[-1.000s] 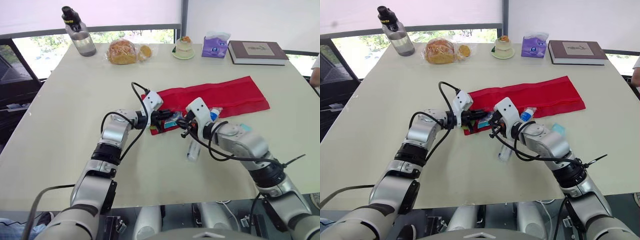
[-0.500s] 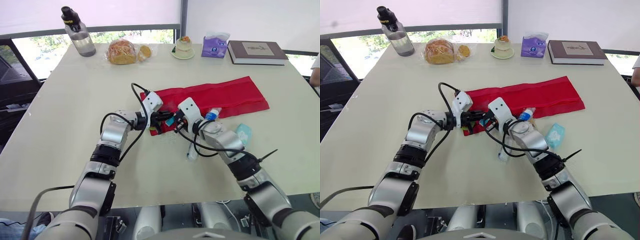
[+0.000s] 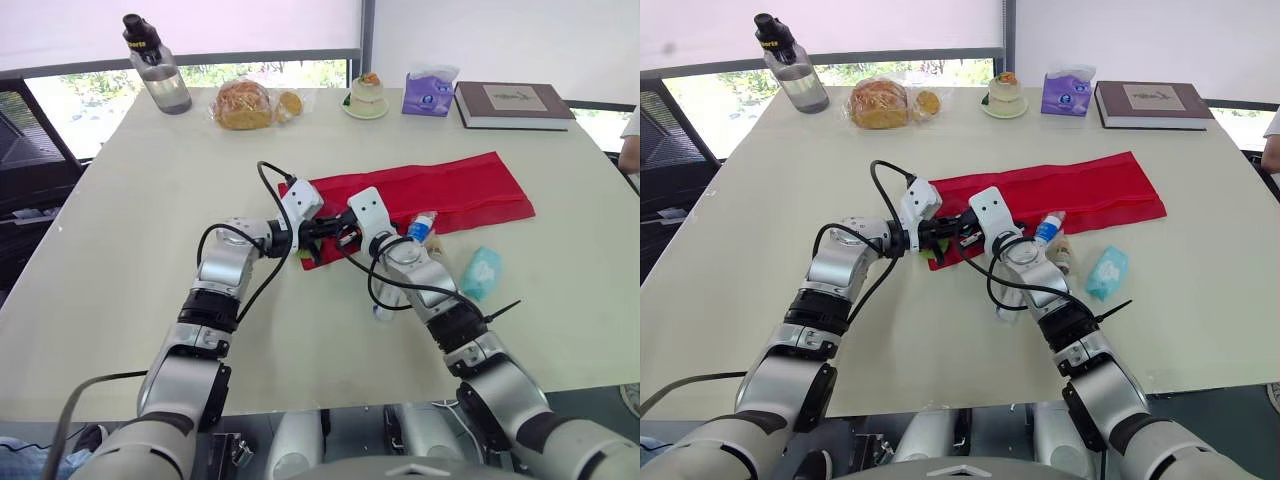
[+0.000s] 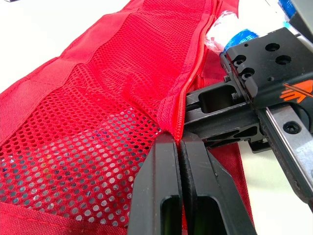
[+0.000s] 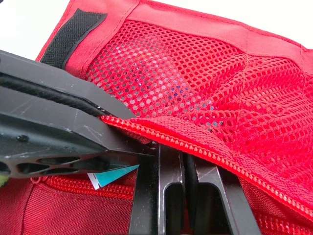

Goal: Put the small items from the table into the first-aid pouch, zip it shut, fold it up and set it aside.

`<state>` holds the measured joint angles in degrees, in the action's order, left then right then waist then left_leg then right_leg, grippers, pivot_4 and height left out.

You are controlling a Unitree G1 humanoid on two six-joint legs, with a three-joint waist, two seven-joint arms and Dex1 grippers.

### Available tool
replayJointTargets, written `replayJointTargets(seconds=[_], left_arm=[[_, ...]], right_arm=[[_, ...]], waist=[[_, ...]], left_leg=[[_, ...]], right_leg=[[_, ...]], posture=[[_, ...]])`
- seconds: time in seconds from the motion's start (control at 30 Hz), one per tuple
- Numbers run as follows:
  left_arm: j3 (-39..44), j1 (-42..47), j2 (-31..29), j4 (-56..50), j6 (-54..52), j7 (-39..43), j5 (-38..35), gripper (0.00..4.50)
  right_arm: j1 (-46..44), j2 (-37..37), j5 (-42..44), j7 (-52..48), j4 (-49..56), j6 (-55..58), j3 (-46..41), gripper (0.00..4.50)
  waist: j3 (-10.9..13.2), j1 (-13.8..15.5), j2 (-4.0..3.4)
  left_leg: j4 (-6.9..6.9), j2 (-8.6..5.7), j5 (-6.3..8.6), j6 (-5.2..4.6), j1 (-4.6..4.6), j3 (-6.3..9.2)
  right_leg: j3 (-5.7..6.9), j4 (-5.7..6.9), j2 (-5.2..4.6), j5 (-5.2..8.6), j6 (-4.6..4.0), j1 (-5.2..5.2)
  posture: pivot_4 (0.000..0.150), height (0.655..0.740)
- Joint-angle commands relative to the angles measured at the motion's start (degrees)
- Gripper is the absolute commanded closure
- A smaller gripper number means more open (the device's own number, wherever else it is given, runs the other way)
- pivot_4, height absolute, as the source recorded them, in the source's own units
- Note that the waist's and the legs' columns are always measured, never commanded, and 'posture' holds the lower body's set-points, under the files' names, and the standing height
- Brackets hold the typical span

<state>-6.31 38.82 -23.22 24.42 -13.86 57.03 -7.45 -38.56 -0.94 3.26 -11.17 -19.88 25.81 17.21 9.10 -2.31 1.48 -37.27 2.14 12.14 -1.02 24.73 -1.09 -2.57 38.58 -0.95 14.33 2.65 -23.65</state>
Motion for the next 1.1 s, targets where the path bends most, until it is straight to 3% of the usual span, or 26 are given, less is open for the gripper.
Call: replayJointTargets(seconds=[0.03, 0.27, 0.43, 0.57, 1.1], left_arm=[[-0.5, -0.4, -0.3, 0.5, 0.5, 0.5, 0.1, 4.50], [-0.2, 0.7, -0.3, 2.3, 1.1, 0.3, -0.1, 4.50], [-0.2, 0.9, -0.2, 2.1, 0.9, 0.4, -0.3, 4.50], [-0.1, 0.8, -0.3, 1.4, 0.3, 0.6, -0.7, 4.50], [-0.8, -3.4, -1.1, -5.9, -3.7, 1.9, -2.4, 4.50]], right_arm=[[0.8, 1.0, 0.8, -3.1, 10.1, 2.7, -0.7, 4.39], [4.4, 5.2, 4.0, -11.6, 23.0, 15.0, 1.3, 4.39], [5.3, 6.3, 4.5, -14.0, 24.5, 19.3, 3.3, 4.39], [4.4, 3.8, 3.6, -12.5, 19.7, 17.4, 3.0, 4.39], [-4.3, -6.3, 0.9, -0.2, -7.9, -10.3, -6.9, 4.39]], waist=[[0.0, 0.0, 0.00], [0.0, -0.1, 0.00], [0.0, -0.1, 0.00], [0.0, -0.1, 0.00], [0.0, -0.1, 0.00]], left_leg=[[0.01, 0.00, 0.00, 0.00, 0.01, 0.00], [0.03, 0.01, 0.00, 0.00, -0.01, 0.04], [0.02, 0.00, 0.00, 0.00, -0.02, 0.03], [0.01, 0.00, 0.00, 0.00, -0.01, -0.01], [0.01, 0.02, 0.00, 0.00, -0.01, 0.00]], right_leg=[[0.00, -0.01, 0.00, 0.00, 0.00, 0.00], [0.01, 0.01, 0.04, 0.01, 0.00, -0.03], [0.03, 0.03, 0.08, 0.01, -0.01, -0.03], [0.00, 0.02, 0.07, 0.01, -0.01, -0.03], [-0.04, 0.07, 0.02, 0.00, -0.01, -0.08]], posture=[[0.150, 0.7400], [0.150, 0.7400], [0.150, 0.7400], [0.150, 0.7400], [0.150, 0.7400]])
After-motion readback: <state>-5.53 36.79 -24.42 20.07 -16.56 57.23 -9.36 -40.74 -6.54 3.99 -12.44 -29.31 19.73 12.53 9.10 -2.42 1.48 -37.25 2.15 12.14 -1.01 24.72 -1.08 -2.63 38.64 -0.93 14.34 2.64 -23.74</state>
